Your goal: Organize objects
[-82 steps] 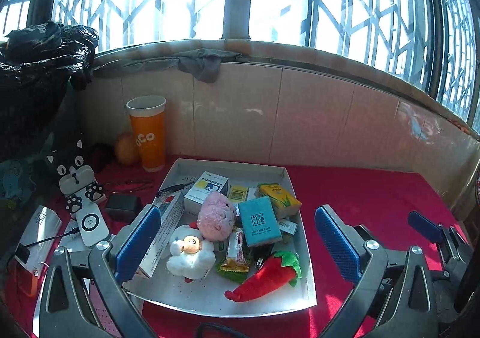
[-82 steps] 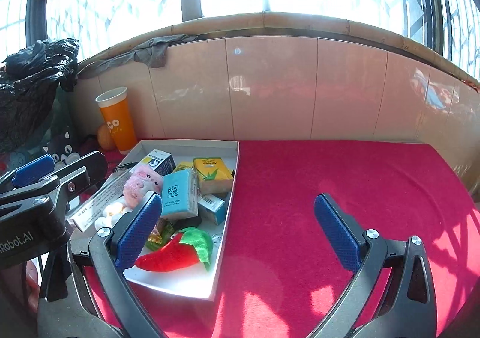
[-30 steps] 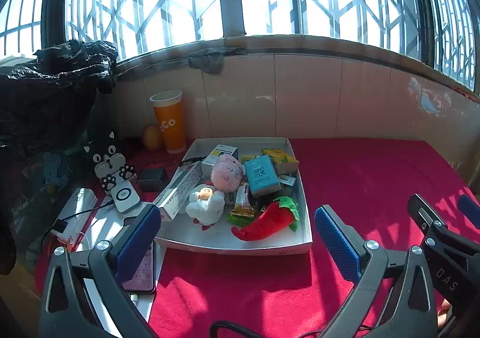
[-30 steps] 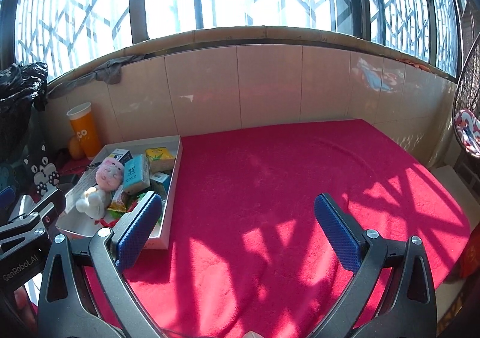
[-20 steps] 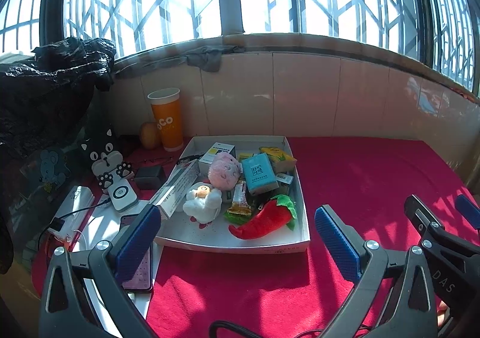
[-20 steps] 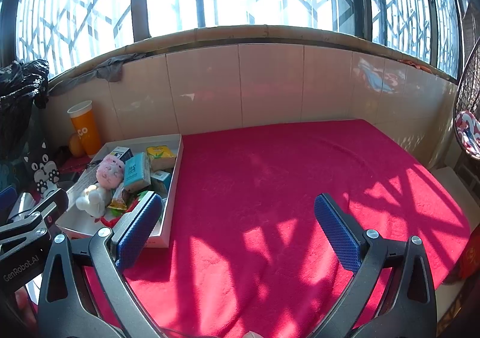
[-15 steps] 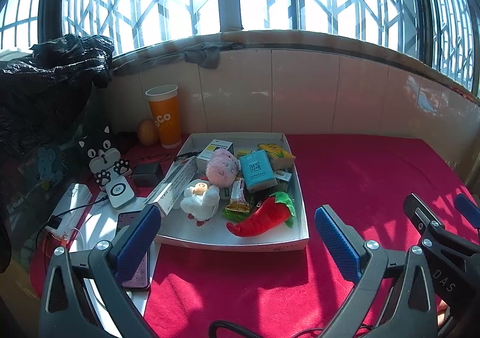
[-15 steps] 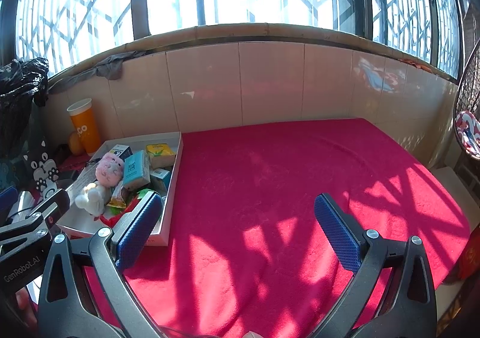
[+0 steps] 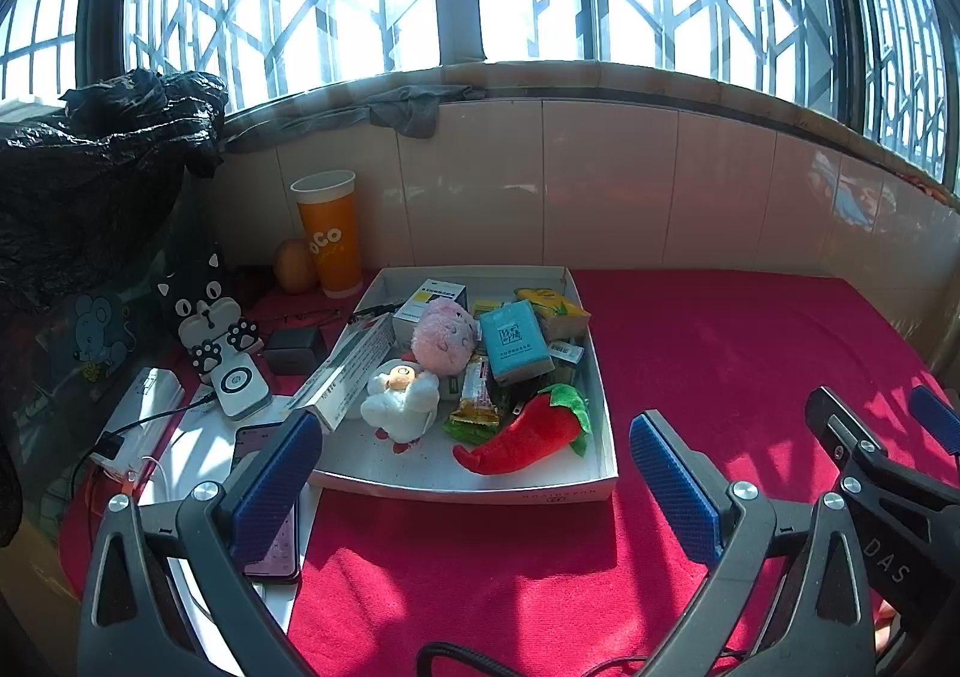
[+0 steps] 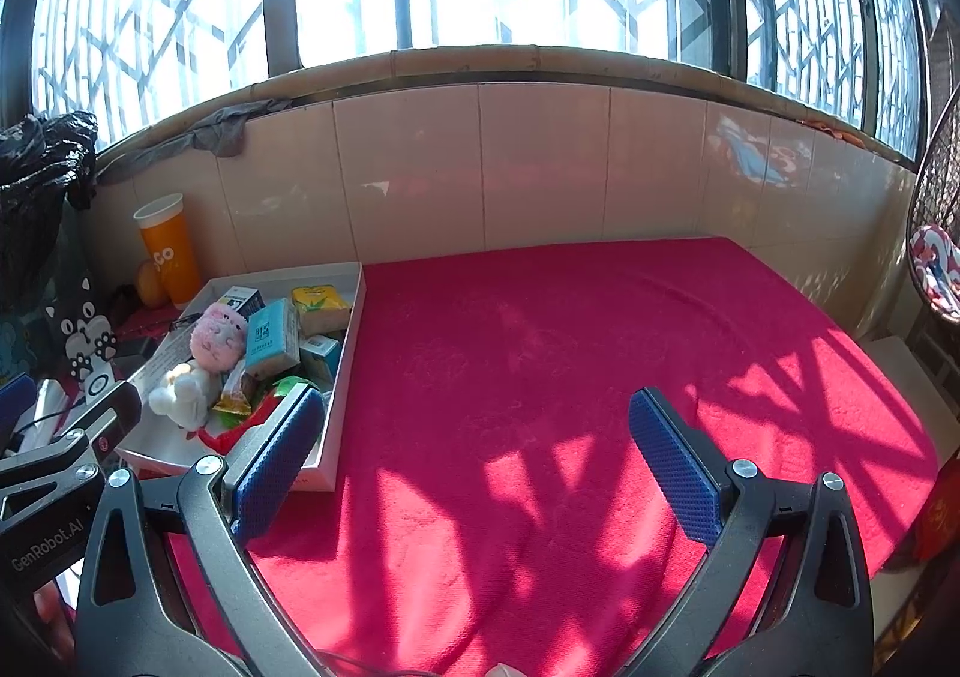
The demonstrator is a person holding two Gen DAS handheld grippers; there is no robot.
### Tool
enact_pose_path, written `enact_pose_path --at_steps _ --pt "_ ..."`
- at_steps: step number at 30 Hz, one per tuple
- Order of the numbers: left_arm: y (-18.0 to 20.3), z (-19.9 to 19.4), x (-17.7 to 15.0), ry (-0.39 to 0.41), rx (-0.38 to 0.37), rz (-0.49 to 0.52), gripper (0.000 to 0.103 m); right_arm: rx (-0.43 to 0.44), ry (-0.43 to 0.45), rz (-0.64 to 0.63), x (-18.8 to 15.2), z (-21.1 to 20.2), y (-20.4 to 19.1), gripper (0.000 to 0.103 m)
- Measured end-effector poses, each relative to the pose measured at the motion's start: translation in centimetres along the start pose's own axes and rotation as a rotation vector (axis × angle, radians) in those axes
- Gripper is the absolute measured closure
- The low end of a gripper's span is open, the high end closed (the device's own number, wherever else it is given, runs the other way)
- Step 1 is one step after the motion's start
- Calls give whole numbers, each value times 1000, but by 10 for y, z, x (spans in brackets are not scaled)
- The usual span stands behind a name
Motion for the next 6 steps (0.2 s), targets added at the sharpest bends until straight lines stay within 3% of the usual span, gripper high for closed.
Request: enact_pose_path --at_steps 6 --pt "2 0 1 -2 -11 2 0 1 -7 -3 -1 1 1 0"
Point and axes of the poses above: each gripper's, at about its wrist camera, not at the fingertips, and z roughly the way its jaws point, y to its right, x to its top, the point moved 7 cm from there along z, roughly the way its jaws point, and after that the axes turned 1 degree about z, right-handed, at the moved point
